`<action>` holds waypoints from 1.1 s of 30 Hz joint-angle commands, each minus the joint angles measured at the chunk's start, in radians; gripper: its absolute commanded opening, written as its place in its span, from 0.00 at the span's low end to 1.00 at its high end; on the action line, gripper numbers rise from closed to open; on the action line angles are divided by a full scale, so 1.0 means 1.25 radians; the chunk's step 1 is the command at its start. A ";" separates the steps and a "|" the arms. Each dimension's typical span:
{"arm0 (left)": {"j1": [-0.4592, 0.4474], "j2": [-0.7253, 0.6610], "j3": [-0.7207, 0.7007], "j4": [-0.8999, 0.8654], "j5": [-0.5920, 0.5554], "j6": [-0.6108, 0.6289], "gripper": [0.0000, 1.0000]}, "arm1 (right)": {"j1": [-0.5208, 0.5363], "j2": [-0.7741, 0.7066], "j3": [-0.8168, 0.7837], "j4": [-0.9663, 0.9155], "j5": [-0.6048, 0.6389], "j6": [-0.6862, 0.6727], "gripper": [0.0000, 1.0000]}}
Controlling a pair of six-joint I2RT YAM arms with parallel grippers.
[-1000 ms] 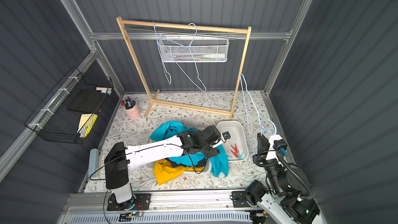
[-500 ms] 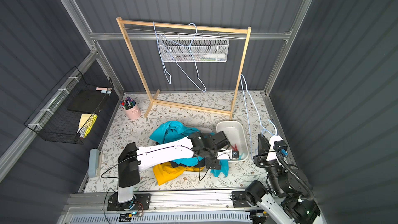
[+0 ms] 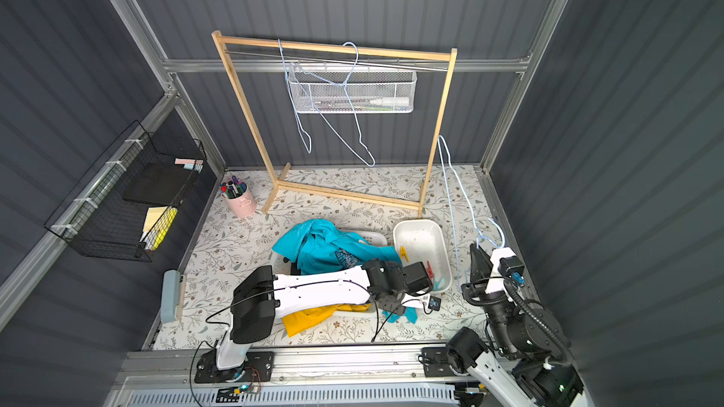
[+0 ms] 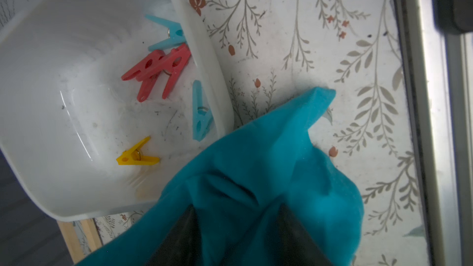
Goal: Remove the clothespins securing t-shirts to the hanger
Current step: Adjust the T-shirt in the basket.
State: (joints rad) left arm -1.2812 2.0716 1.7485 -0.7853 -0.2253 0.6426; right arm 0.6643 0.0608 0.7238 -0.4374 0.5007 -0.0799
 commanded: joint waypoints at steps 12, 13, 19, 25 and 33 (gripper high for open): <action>0.001 -0.025 0.059 -0.009 -0.110 -0.051 0.00 | 0.000 -0.010 0.006 0.015 0.008 -0.008 0.00; 0.001 -0.037 0.059 -0.001 -0.118 -0.057 0.00 | 0.001 -0.009 0.006 0.014 0.007 -0.008 0.00; 0.003 -0.109 0.063 0.018 -0.195 -0.106 0.00 | 0.000 0.002 0.005 0.011 0.002 0.012 0.00; 0.052 -0.202 0.043 0.030 -0.205 -0.191 0.00 | 0.000 0.054 0.003 0.015 -0.017 0.059 0.00; 0.156 -0.351 -0.104 0.066 -0.174 -0.306 0.00 | 0.000 0.238 0.080 -0.047 -0.032 0.083 0.00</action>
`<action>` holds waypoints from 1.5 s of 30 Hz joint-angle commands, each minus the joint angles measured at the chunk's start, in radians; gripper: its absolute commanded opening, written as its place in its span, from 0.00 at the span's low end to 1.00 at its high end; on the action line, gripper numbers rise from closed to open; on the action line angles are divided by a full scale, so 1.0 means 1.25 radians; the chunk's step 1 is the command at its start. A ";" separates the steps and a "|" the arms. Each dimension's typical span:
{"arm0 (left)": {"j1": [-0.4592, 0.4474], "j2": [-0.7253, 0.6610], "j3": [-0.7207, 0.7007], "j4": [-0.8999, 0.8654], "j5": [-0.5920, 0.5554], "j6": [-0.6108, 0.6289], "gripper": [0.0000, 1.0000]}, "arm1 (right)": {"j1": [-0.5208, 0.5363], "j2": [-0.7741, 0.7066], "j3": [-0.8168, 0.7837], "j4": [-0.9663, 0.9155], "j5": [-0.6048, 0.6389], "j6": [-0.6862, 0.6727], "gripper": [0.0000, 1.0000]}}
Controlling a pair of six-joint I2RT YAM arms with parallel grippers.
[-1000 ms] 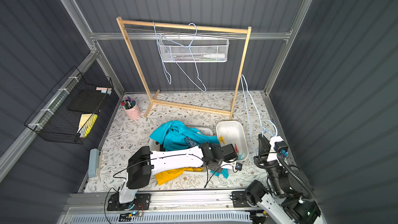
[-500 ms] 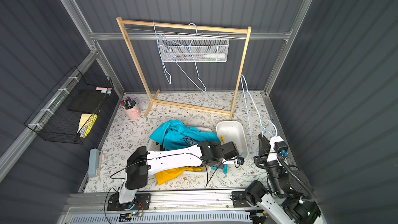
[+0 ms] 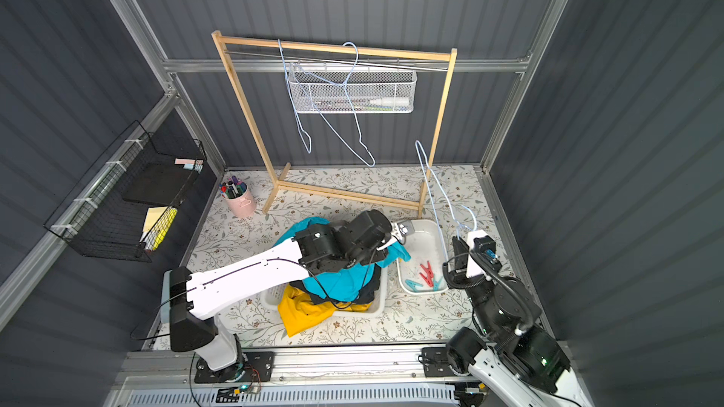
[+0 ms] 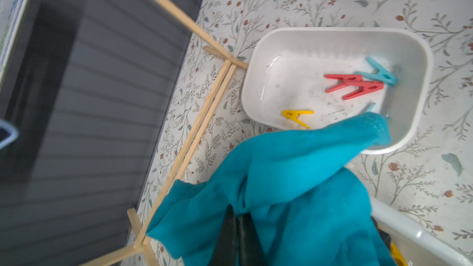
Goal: Remove the clothespins securing t-shirts to the hanger
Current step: Adjust the T-shirt in the basket.
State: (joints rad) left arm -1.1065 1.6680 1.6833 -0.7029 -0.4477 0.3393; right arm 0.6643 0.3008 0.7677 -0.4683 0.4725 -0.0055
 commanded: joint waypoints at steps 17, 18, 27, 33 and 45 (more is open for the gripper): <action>0.045 -0.196 -0.400 0.018 0.007 -0.130 0.40 | -0.260 0.541 0.474 -0.118 -0.328 0.088 0.00; 0.046 -0.196 -0.410 0.016 0.005 -0.128 0.44 | -0.267 0.550 0.482 -0.096 -0.325 0.085 0.00; 0.047 -0.180 -0.430 -0.016 0.036 -0.078 0.79 | -0.309 0.655 0.583 -0.034 -0.330 0.059 0.00; 0.047 -0.202 -0.476 0.069 0.035 -0.001 0.95 | -0.312 0.691 0.616 -0.002 -0.276 0.066 0.00; 0.047 -0.280 -0.554 0.182 0.089 0.008 0.99 | -0.328 0.899 0.847 0.008 -0.283 0.037 0.00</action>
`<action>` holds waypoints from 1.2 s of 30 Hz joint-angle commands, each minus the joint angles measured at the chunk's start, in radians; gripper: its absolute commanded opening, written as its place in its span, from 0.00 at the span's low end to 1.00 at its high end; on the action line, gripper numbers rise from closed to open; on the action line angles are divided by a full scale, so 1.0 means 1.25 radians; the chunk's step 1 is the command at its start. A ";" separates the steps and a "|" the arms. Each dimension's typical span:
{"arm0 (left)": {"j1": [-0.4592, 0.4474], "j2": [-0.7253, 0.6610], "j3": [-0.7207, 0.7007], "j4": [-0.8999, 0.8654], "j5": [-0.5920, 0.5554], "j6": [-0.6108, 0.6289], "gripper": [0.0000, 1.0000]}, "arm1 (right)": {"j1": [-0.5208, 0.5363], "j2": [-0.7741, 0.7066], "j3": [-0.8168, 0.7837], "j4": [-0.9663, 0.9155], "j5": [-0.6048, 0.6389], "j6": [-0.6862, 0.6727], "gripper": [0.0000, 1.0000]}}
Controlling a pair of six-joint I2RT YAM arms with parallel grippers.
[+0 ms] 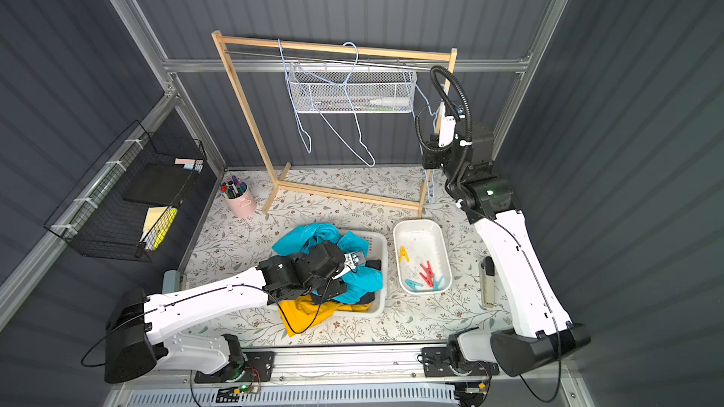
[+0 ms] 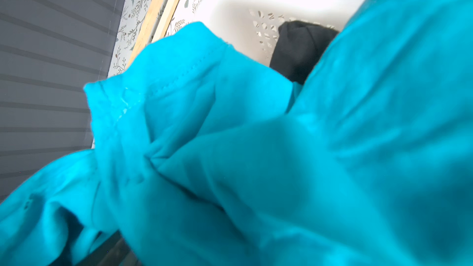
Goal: Remove the clothespins securing t-shirts to the hanger
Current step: Place the hanger on the clothes rail.
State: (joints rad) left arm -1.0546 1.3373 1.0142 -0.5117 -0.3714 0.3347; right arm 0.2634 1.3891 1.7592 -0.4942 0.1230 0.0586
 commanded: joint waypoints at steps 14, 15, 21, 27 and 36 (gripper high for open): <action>0.006 0.005 -0.048 0.057 0.025 0.014 1.00 | -0.052 0.220 0.306 0.012 -0.023 -0.026 0.00; 0.006 0.007 -0.048 0.058 0.022 0.017 1.00 | -0.054 0.235 0.326 0.010 -0.027 -0.026 0.00; 0.006 0.013 -0.050 0.067 0.002 0.027 1.00 | -0.062 0.328 0.448 -0.021 -0.037 -0.017 0.00; 0.006 0.002 -0.058 0.081 0.024 0.026 1.00 | -0.063 0.367 0.459 -0.023 -0.052 0.005 0.00; 0.006 -0.019 -0.061 0.087 0.039 0.029 1.00 | -0.065 0.323 0.327 0.028 -0.048 0.025 0.05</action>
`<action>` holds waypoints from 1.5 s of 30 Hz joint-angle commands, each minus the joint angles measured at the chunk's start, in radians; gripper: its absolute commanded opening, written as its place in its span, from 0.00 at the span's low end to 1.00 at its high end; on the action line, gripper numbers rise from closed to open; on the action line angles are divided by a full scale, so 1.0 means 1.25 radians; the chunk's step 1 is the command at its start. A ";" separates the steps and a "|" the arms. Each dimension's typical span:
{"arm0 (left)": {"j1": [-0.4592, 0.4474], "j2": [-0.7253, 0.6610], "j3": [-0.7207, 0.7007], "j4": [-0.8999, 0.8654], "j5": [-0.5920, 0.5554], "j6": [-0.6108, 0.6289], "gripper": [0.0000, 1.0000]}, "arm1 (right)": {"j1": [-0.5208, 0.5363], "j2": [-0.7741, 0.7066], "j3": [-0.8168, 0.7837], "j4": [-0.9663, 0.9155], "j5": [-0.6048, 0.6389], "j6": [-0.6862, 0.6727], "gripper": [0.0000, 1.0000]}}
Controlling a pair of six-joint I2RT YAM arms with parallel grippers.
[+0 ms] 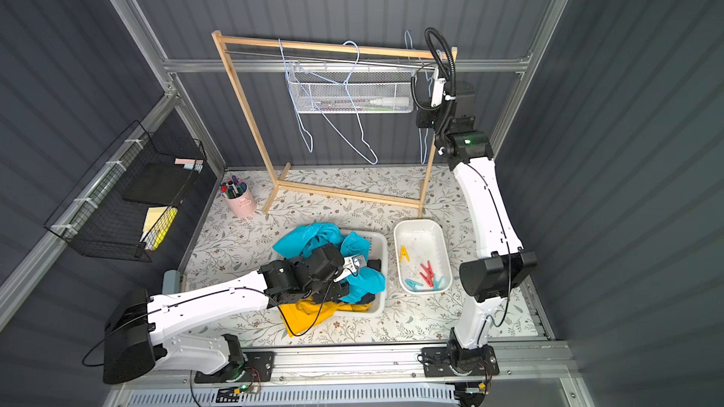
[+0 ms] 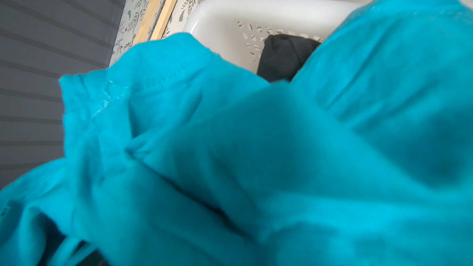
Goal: Remove the clothespins securing t-shirts to the hanger
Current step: Place the hanger on the clothes rail.
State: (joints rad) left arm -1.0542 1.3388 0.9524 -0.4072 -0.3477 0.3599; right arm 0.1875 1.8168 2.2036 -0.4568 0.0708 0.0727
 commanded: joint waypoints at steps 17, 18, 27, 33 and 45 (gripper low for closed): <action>0.005 -0.043 0.048 0.035 -0.007 -0.037 1.00 | -0.005 -0.219 -0.228 0.139 -0.189 0.039 0.77; 0.005 -0.048 0.050 0.039 -0.016 -0.039 1.00 | -0.005 -0.234 -0.238 0.141 -0.196 0.040 0.82; 0.007 -0.089 0.050 0.050 -0.058 -0.090 1.00 | -0.005 -0.400 -0.401 0.176 -0.162 0.035 0.99; 0.054 -0.109 0.060 0.030 -0.033 -0.185 1.00 | -0.005 -0.534 -0.552 0.199 -0.169 0.030 0.99; 0.110 -0.109 0.139 -0.094 0.256 -0.191 1.00 | -0.005 -0.720 -0.777 0.202 -0.191 0.004 0.99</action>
State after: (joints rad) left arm -0.9253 1.2072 1.0798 -0.4438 -0.1490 0.1303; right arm 0.1829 0.9554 1.2671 -0.2127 -0.1501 0.0929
